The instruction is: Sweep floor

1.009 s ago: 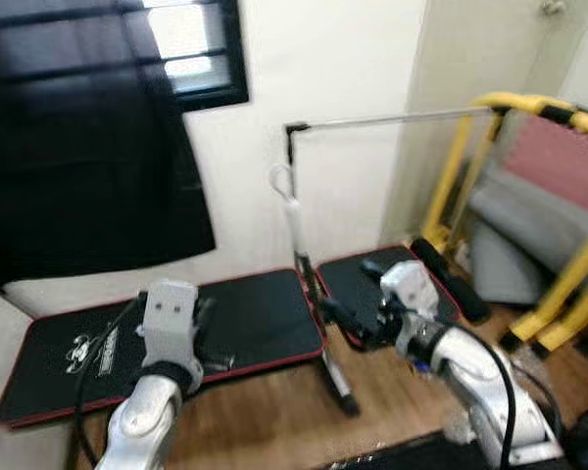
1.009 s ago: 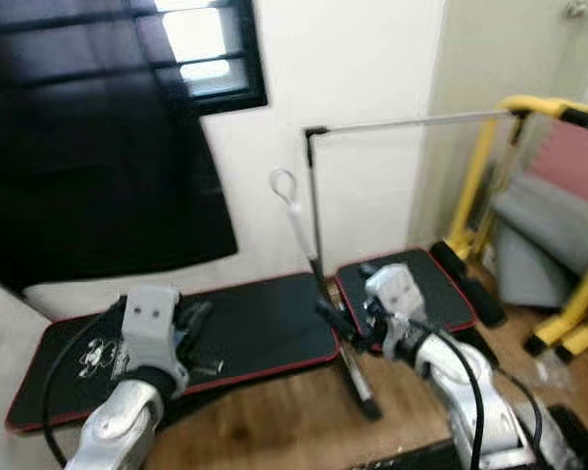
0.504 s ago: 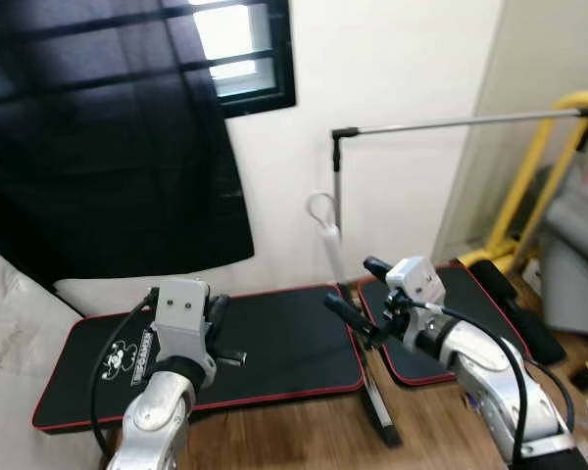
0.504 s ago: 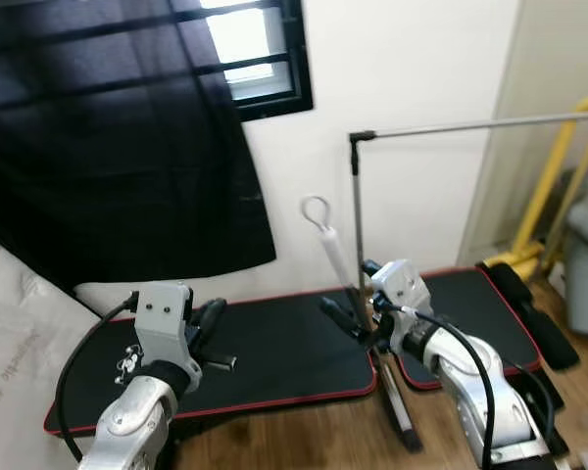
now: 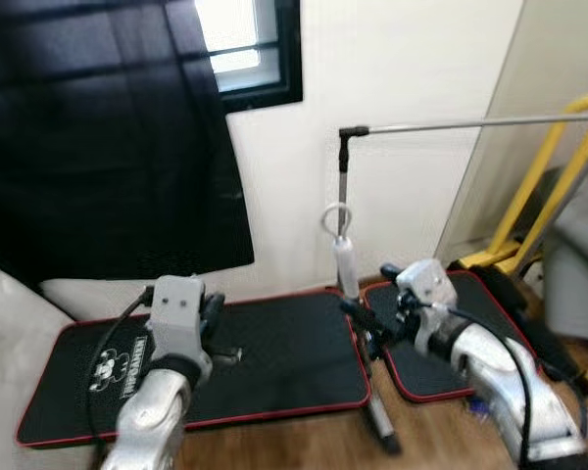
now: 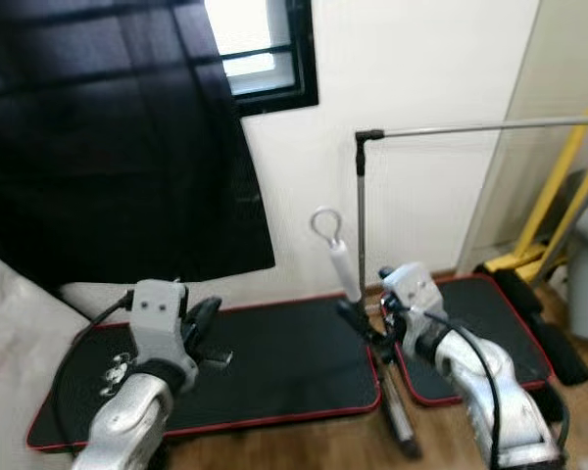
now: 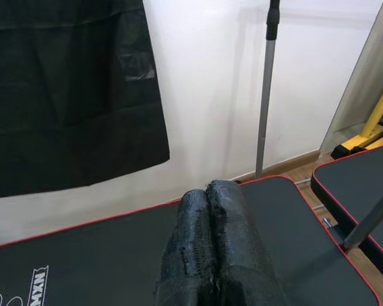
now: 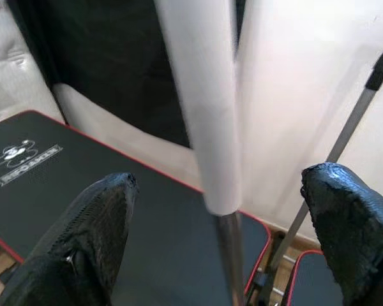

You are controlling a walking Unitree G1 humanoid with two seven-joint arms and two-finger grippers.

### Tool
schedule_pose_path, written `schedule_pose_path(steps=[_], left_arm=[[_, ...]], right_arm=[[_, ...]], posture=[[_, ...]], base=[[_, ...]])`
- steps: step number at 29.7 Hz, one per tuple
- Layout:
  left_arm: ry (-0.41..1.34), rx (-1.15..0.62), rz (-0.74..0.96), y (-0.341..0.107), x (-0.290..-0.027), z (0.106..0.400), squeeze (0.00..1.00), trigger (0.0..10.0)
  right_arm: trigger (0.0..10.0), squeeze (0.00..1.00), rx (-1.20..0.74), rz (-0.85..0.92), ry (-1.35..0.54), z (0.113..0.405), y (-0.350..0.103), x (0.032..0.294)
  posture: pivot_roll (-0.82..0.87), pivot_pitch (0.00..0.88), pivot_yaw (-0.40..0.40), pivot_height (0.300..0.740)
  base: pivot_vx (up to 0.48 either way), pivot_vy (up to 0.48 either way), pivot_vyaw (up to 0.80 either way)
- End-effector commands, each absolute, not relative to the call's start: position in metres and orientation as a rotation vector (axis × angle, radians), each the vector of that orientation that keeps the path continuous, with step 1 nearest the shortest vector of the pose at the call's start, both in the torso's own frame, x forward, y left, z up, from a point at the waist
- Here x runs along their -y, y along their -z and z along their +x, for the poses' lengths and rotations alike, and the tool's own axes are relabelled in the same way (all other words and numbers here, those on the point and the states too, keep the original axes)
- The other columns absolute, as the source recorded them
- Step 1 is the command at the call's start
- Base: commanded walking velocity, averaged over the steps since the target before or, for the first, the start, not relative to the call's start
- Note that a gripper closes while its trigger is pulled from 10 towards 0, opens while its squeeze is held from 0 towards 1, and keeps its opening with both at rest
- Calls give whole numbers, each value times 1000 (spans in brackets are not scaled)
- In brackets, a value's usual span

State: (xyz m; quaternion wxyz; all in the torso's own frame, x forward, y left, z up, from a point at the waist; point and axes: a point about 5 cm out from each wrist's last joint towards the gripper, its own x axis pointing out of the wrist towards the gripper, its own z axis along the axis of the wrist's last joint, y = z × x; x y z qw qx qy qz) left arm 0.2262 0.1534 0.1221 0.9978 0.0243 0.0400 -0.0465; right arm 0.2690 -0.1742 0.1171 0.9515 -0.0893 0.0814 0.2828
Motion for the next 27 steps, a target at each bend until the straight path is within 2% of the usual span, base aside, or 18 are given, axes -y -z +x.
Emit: schedule_pose_path(steps=[1,9,11,14,27], left_arm=[[148,-66,49,-126,-149,224,0,10000],[356,-24,87,-134,-126,220,0,10000],[356,-24,87,-134,-126,220,0,10000],[446,-37,124,-134,-118,214,0,10000],[482,-58,117,-138,-112,194,0,10000]], right_arm=[[10000,0,-207,-188,-591,270,-111,172],[10000,0,-291,-132,-585,285,-97,166],[10000,0,-291,-132,-585,285,-97,166],[10000,0,-299,-185,-605,301,-97,159],[10000,0,-257,-171,-596,331,-109,134]], posture=[[-116,0,-32,740],[-99,0,-33,740],[-99,0,-33,740],[-81,13,-27,740],[-32,93,-31,740]], base=[[0,0,0],[0,0,0],[0,0,0],[0,0,0],[0,0,0]])
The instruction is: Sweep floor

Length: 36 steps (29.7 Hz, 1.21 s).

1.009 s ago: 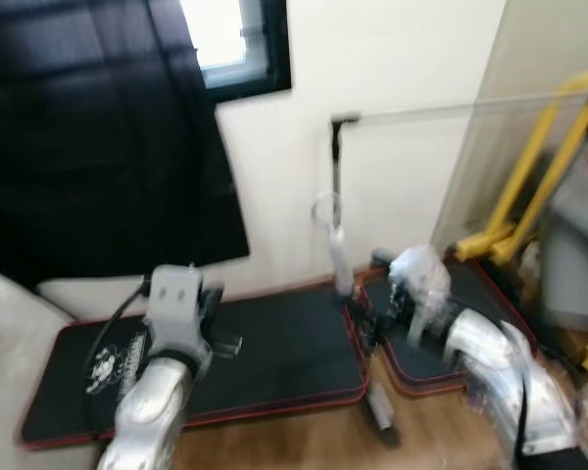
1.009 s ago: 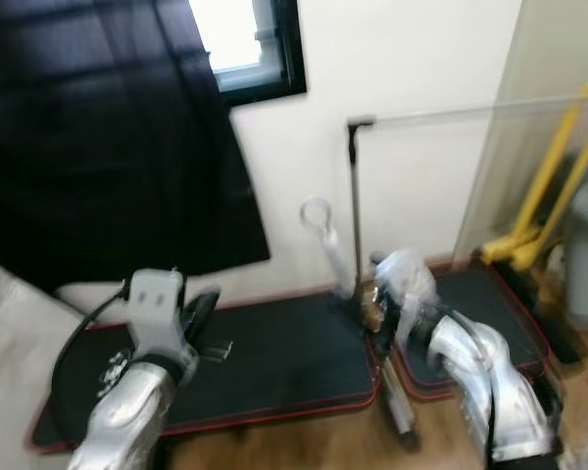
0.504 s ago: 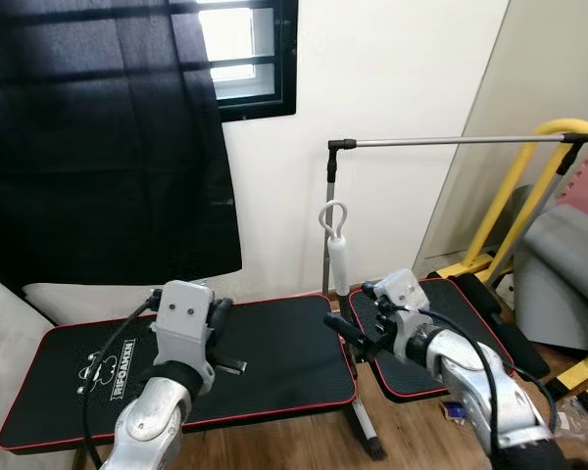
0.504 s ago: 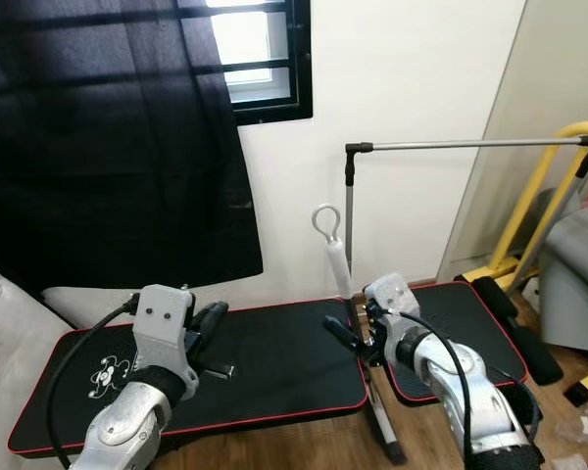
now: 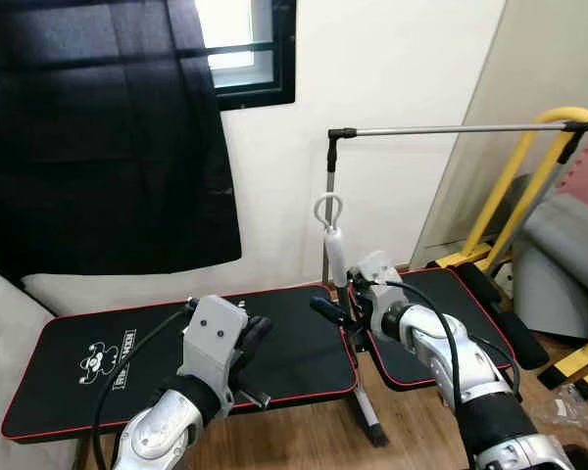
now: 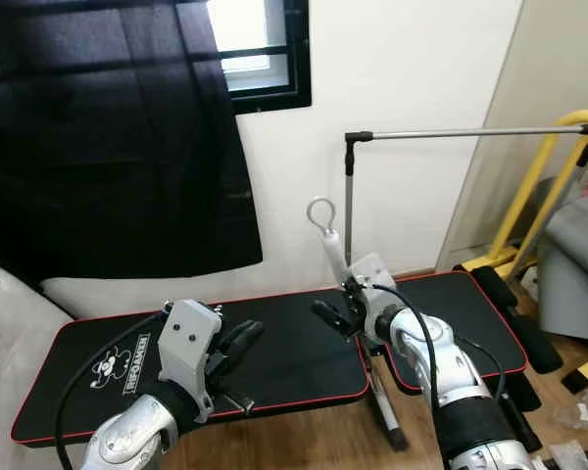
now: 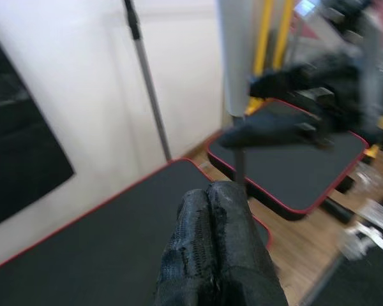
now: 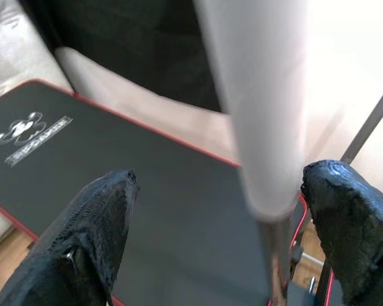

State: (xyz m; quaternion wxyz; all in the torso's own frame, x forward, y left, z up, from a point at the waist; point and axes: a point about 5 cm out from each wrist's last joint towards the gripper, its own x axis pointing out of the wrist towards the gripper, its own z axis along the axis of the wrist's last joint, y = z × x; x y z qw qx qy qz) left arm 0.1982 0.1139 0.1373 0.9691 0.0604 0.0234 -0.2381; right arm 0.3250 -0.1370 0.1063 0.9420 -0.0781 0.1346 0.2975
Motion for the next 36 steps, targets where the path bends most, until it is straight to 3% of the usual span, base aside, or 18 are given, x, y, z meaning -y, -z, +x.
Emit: schedule_pose_path(steps=[1,12,13,14,15,16,17,24,36], left_arm=[[482,-58,117,-138,-112,194,0,10000],[499,-67,110,-141,-112,186,0,10000],[499,-68,110,-142,-112,185,0,10000],[499,-68,110,-142,-112,185,0,10000],[499,-69,109,-142,-112,185,0,10000],[499,-69,109,-142,-112,185,0,10000],[500,-70,109,-142,-112,185,0,10000],[503,-70,115,-141,-111,189,0,10000],[500,-62,121,-139,-111,197,0,10000]], right_arm=[[10000,0,-257,-171,-596,331,-109,134],[10000,0,-195,-211,-503,348,-120,134],[8627,0,-193,-212,-495,349,-121,135],[8627,0,-193,-212,-495,349,-121,135],[1686,0,-186,-220,-476,350,-121,138],[1686,0,-186,-220,-476,350,-121,138],[0,0,-179,-221,-457,352,-122,139],[0,0,-157,-227,-455,354,-122,140],[0,0,-140,-248,-396,344,-137,165]], posture=[[-32,93,-31,740],[-24,118,-34,740],[-24,118,-34,740],[-24,118,-34,740],[-25,116,-32,740],[-25,116,-32,740],[-27,114,-28,740],[-47,91,-28,740],[-79,56,-30,740]], base=[[0,0,0],[0,0,0],[0,0,0],[0,0,0],[0,0,0],[0,0,0],[0,0,0],[0,0,0],[0,0,0]])
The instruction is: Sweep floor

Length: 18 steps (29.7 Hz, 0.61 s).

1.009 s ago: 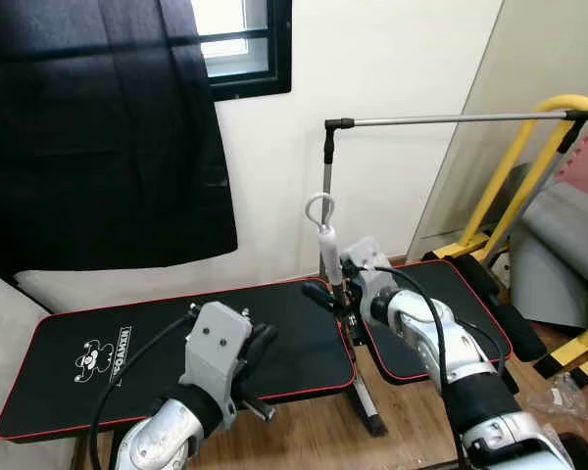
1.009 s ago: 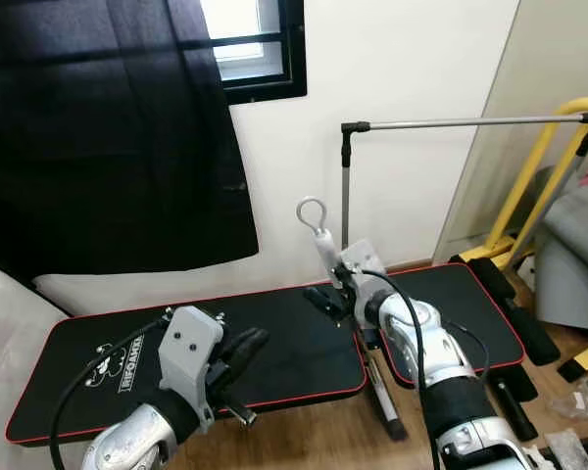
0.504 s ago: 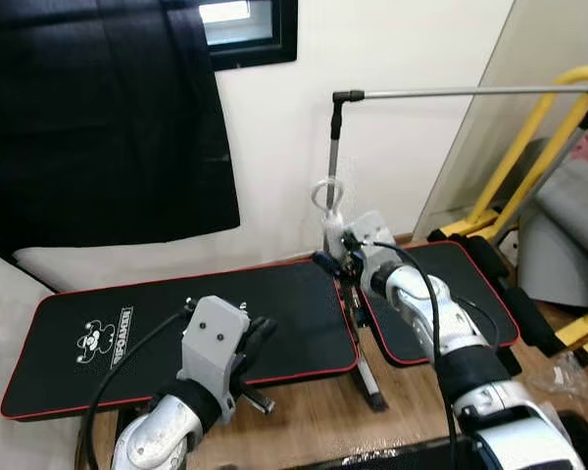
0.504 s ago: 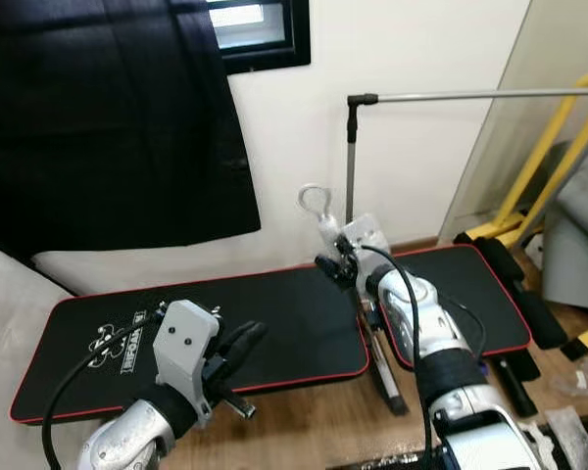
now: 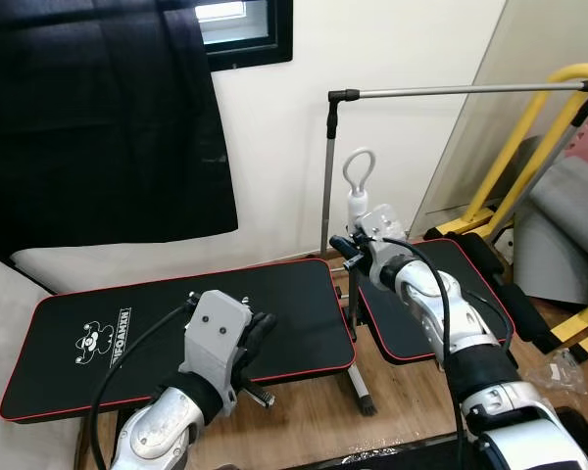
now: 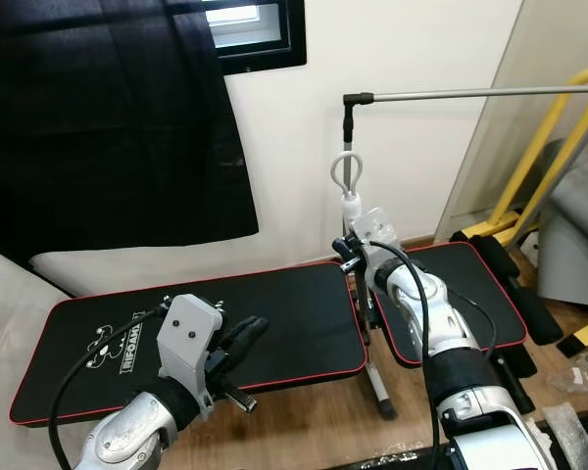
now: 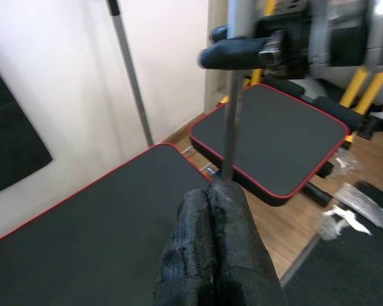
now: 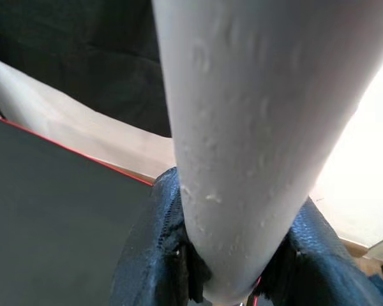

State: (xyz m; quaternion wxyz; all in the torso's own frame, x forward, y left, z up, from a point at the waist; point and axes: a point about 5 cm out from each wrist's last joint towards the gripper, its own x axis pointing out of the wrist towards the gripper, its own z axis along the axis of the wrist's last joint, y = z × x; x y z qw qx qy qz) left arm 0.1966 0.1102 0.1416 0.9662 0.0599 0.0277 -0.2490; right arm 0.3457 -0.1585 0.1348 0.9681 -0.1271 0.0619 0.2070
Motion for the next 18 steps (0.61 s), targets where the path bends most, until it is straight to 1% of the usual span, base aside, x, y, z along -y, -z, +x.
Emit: schedule_pose_path(steps=[1,7,9,15,18], left_arm=[[499,-59,124,-139,-112,200,0,10000],[501,-56,130,-139,-114,203,0,10000],[505,-53,142,-139,-115,205,0,10000],[506,-50,151,-138,-117,208,0,10000],[503,-42,159,-137,-117,212,0,10000]], right_arm=[[0,0,-142,-244,-382,340,-144,172],[0,0,-151,-246,-402,333,-154,183],[0,0,-153,-251,-417,328,-165,194],[0,0,-154,-250,-433,319,-180,206],[0,0,-195,-224,-591,301,-192,200]], posture=[[-86,51,-26,740],[-94,45,-9,740],[-99,41,-4,740],[-110,35,-5,740],[-113,26,-5,740]], base=[[0,0,0],[0,0,0],[0,0,0],[0,0,0],[0,0,0]])
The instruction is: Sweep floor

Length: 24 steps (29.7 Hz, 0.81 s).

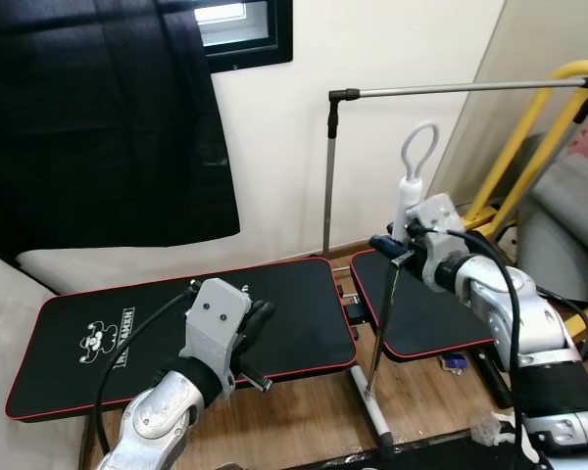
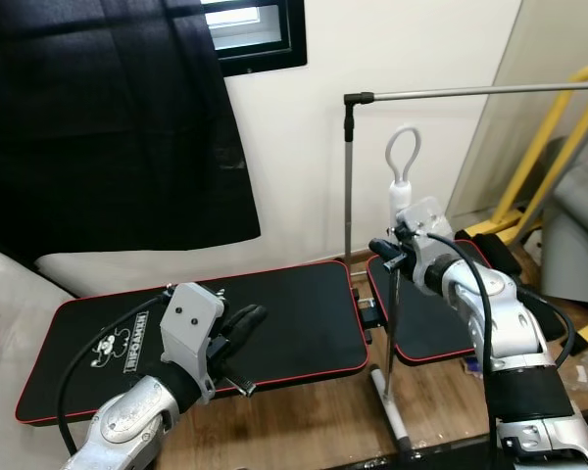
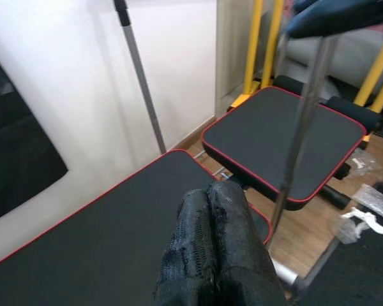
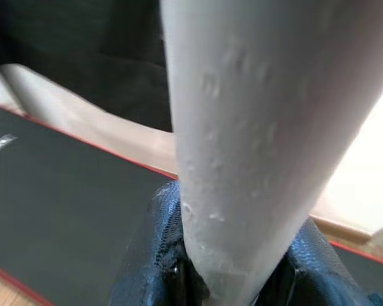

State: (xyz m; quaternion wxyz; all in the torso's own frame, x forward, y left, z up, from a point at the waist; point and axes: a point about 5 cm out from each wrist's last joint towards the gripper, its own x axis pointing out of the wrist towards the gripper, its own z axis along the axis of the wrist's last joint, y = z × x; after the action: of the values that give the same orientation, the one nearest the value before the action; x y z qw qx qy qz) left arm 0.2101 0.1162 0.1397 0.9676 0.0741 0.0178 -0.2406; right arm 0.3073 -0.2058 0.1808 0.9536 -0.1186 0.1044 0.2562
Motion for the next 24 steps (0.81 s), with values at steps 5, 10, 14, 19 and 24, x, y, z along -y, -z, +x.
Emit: schedule_pose_path(steps=[5,10,14,19,24], left_arm=[[502,-40,161,-137,-117,213,0,10000],[501,-36,162,-137,-117,214,0,10000],[500,-32,163,-137,-116,215,0,10000],[496,-25,163,-137,-115,217,0,10000],[492,-23,162,-137,-115,217,0,10000]], right_arm=[[1725,0,-204,-241,-610,298,-196,198],[10000,0,-231,-234,-612,297,-199,195],[10000,0,-280,-232,-638,294,-195,193],[10000,0,-341,-239,-570,294,-189,198],[10000,0,-374,-245,-568,292,-185,198]], posture=[[-115,24,-4,740],[-122,17,-9,740],[-124,16,-12,740],[-129,16,-22,740],[-131,17,-24,740]], base=[[0,0,0],[0,0,0],[0,0,0],[0,0,0],[0,0,-449]])
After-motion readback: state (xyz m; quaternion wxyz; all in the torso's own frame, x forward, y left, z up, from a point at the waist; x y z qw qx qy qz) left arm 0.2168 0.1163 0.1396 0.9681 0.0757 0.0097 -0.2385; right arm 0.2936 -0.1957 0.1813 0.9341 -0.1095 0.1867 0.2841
